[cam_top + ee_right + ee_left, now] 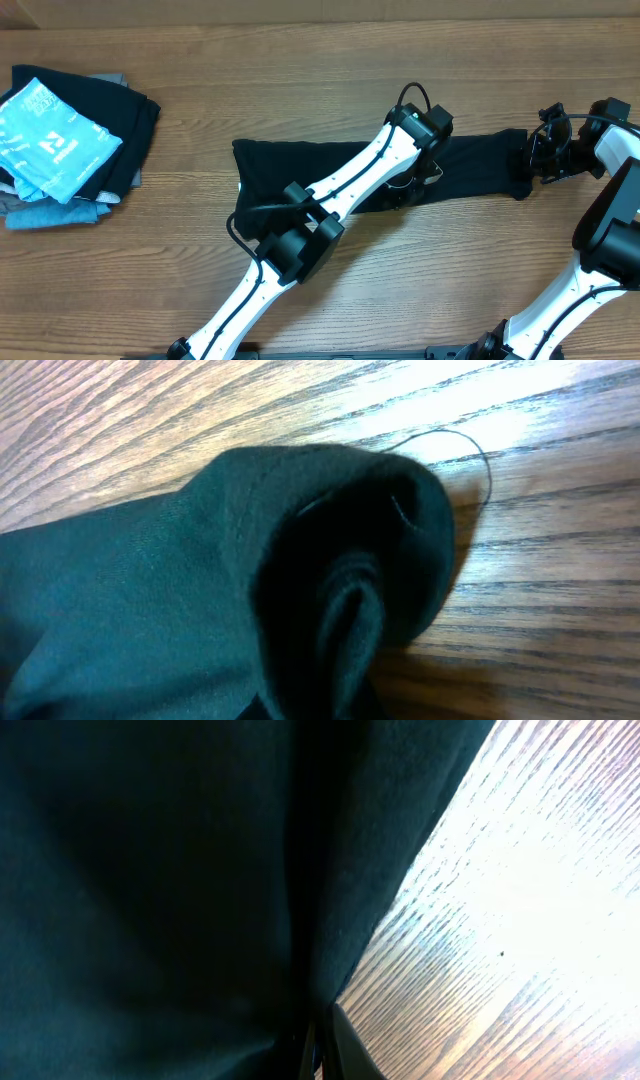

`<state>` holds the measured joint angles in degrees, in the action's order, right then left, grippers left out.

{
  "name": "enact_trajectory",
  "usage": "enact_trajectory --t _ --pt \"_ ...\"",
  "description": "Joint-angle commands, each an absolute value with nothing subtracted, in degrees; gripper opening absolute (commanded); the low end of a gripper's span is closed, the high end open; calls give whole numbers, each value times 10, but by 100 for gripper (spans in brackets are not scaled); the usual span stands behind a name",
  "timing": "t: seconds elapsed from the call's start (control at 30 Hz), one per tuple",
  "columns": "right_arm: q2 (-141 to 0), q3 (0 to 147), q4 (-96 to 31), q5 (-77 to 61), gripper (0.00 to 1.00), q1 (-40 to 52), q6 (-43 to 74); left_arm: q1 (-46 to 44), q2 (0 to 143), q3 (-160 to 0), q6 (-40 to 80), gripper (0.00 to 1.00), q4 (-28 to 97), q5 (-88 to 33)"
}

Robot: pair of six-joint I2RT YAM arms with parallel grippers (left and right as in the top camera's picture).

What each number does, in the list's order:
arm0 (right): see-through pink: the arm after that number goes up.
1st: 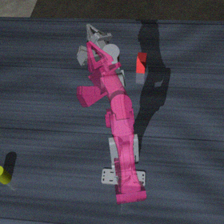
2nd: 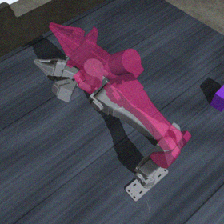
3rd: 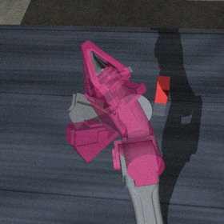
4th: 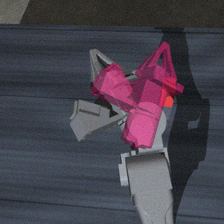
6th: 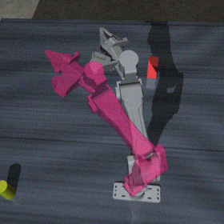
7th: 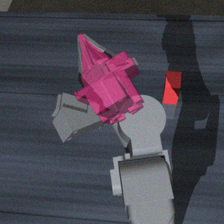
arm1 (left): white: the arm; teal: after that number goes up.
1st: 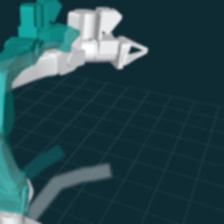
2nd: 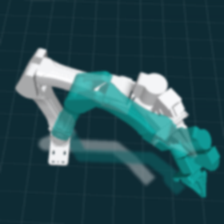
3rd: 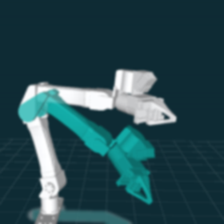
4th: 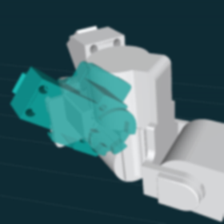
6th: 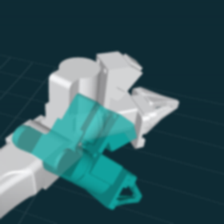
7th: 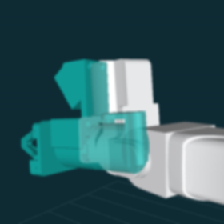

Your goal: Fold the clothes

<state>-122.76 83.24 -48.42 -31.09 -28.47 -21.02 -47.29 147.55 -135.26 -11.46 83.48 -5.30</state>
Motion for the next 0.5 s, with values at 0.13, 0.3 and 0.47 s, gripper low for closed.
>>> enact_trajectory --t 0.13,0.3,0.47 --pt "-1233 846 -482 -316 4 -283 -210 -477 1473 -1315 -114 34 820 -56" --pt "-1233 849 -477 -318 4 -283 -209 -449 1431 -1382 -96 31 831 -64" --pt "-1233 889 -513 -317 4 -284 -209 -360 1356 -1432 -61 36 825 -133"
